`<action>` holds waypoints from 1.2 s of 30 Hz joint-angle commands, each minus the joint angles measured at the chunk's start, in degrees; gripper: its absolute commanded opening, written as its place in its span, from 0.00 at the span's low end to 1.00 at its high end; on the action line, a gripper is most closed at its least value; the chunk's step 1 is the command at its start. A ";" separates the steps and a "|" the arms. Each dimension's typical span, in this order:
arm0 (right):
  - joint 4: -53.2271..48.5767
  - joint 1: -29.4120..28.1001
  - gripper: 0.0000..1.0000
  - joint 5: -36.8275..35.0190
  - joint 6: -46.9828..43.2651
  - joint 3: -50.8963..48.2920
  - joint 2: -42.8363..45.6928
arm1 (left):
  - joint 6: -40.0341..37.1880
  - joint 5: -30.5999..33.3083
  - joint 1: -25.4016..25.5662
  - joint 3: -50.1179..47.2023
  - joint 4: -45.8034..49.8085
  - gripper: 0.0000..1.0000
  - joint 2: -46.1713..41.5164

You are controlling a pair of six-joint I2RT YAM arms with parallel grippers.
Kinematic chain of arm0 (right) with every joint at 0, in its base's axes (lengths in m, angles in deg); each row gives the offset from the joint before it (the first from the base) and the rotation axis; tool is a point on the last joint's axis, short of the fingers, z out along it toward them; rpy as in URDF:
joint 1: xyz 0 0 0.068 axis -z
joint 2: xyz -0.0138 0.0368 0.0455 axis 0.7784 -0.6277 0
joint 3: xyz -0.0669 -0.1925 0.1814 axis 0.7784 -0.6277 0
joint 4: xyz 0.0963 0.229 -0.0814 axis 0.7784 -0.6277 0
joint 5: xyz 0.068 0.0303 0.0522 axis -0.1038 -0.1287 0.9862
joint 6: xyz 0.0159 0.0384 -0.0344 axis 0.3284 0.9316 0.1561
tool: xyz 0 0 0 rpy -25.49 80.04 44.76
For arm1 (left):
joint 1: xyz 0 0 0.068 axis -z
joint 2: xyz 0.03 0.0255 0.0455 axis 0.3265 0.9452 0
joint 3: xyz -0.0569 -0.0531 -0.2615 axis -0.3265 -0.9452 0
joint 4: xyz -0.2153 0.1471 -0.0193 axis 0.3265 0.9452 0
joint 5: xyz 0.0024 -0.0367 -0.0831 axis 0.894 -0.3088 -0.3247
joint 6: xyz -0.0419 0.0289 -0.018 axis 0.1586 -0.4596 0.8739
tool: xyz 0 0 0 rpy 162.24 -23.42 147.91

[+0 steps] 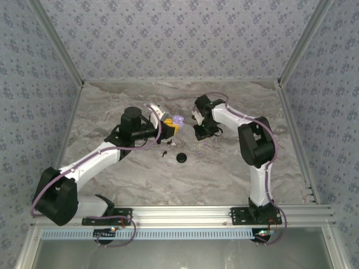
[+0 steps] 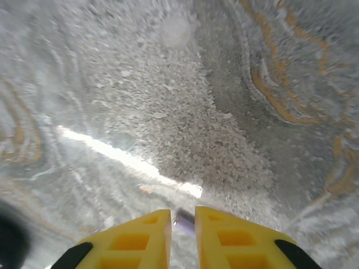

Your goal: Insert wireless bluetooth earbuds into charging case

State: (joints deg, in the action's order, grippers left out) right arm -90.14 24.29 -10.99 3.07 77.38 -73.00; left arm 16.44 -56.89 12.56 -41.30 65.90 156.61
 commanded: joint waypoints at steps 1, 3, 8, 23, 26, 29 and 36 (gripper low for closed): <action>-0.32 0.70 0.22 1.75 1.31 -0.94 4.68 | -0.56 0.10 0.29 -0.13 0.20 0.21 -1.77; -0.33 1.13 0.23 2.78 1.68 -1.79 5.36 | -0.65 0.11 0.20 -0.11 0.20 0.21 -1.86; 0.26 2.06 0.18 3.20 2.13 -5.64 6.26 | -0.67 0.04 0.25 0.02 0.29 0.21 -1.95; 3.47 2.45 0.13 0.33 4.71 -11.17 5.34 | -0.64 -0.39 0.24 0.46 -0.41 0.21 -0.80; 4.05 2.49 0.12 -0.58 5.38 -10.90 4.62 | -0.63 -0.31 0.23 0.46 -0.33 0.21 -0.80; 4.42 2.58 0.11 -0.93 5.73 -10.53 3.76 | -0.74 -0.24 0.27 0.46 -0.16 0.21 -0.81; 4.34 2.71 0.11 -2.22 6.17 -9.32 2.50 | -0.83 -0.20 0.25 0.46 0.02 0.21 -0.89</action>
State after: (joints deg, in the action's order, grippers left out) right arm -85.24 26.63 -11.56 8.01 66.49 -69.15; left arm 16.44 -56.69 12.56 -41.30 65.94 156.61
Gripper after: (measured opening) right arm 0.110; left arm 0.217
